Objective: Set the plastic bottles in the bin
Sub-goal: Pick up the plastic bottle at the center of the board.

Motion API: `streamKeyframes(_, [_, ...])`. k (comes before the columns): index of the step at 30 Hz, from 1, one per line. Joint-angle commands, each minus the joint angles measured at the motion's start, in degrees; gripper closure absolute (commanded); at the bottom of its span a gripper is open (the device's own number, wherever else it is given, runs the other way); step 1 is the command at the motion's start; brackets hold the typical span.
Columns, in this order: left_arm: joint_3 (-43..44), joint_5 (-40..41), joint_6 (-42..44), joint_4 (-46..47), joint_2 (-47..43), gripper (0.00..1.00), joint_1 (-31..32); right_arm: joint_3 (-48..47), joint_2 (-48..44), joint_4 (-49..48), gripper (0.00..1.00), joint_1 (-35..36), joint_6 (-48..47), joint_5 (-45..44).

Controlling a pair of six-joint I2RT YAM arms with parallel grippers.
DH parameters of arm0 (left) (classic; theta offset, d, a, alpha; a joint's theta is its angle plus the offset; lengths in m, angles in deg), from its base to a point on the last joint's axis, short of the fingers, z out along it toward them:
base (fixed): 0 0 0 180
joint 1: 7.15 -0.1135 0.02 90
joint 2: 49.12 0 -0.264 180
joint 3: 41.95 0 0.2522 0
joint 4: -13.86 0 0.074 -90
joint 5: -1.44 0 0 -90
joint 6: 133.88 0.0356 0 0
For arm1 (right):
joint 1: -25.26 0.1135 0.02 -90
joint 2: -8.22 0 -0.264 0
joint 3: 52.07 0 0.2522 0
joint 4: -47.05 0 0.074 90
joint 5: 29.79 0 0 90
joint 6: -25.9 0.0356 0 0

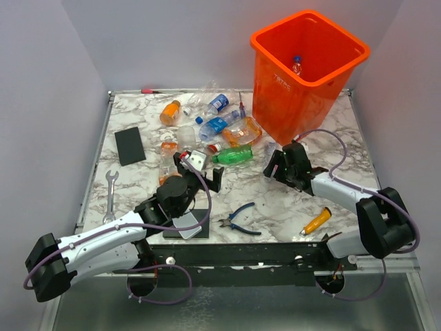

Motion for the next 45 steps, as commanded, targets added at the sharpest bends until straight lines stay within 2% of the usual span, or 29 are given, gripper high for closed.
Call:
streamKeyframes(1, [1.73, -1.64, 0.35, 0.03, -1.31, 0.01, 0.33, -2.41, 4.28, -2.36, 0.26, 0.14, -1.54, 0.60])
streamKeyframes(4, [1.65, -1.43, 0.66, -0.05, -1.76, 0.01, 0.35, -2.66, 6.06, -1.97, 0.37, 0.17, -0.83, 1.33])
streamKeyframes(8, [1.63, -1.63, 0.72, -0.04, -1.99, 0.01, 0.34, -1.67, 6.12, -2.02, 0.45, 0.22, -0.29, 2.40])
streamKeyframes(10, [1.72, -1.97, 0.65, -0.04, -1.98, 0.01, 0.35, -1.32, 6.21, -1.73, 0.52, 0.29, -0.14, 2.52])
streamKeyframes(14, [1.73, -2.34, 0.63, -0.05, -1.81, 0.01, 0.35, -0.02, 4.82, -1.85, 0.72, 0.30, -0.49, 2.42])
streamKeyframes(18, [1.56, -1.79, 0.85, -0.04, -1.98, 0.01, 0.35, 0.68, 0.15, 0.80, 0.99, 0.60, -2.86, 2.14])
streamKeyframes(23, [1.55, 0.34, 3.29, -0.08, -3.07, 0.01, 0.71, -2.78, -15.39, 14.35, 1.00, 2.77, -3.40, 4.32])
streamKeyframes(26, [0.68, -0.19, 7.19, 1.33, -5.36, 0.01, 0.77, -9.25, -22.08, 25.56, 1.00, 3.02, -5.61, 10.70])
streamKeyframes(29, [-3.86, -10.04, 13.54, 7.24, -8.72, 0.01, 0.93, -15.79, -23.96, 35.80, 1.00, 3.10, -9.38, 17.73])
streamKeyframes(32, [-6.22, -26.20, 20.97, 8.22, -10.62, 0.01, 1.62, -17.22, -25.29, 39.46, 1.00, 3.04, -12.49, 28.32])
streamKeyframes(33, [-6.42, -28.25, 23.55, 8.14, -10.68, 0.01, 2.85, -16.82, -25.71, 39.90, 1.00, 3.04, -13.11, 31.35])
streamKeyframes(35, [-6.53, -26.14, 30.50, 7.40, -10.79, 0.01, 7.21, -16.17, -26.44, 41.10, 1.00, 3.12, -14.14, 35.32])
streamKeyframes(39, [-5.39, -14.59, 50.48, -0.84, -9.18, 0.01, 17.09, -15.69, -27.28, 44.77, 1.00, 3.11, -15.58, 37.54])
streamKeyframes(41, [-4.96, -10.43, 57.61, -3.01, -7.03, 0.01, 19.49, -15.57, -27.82, 45.29, 1.00, 3.10, -16.14, 39.36])
streamKeyframes(45, [-3.79, -9.82, 65.25, -3.08, -2.99, 0.01, 20.42, -16.69, -27.90, 46.07, 1.00, 3.13, -17.10, 41.66])
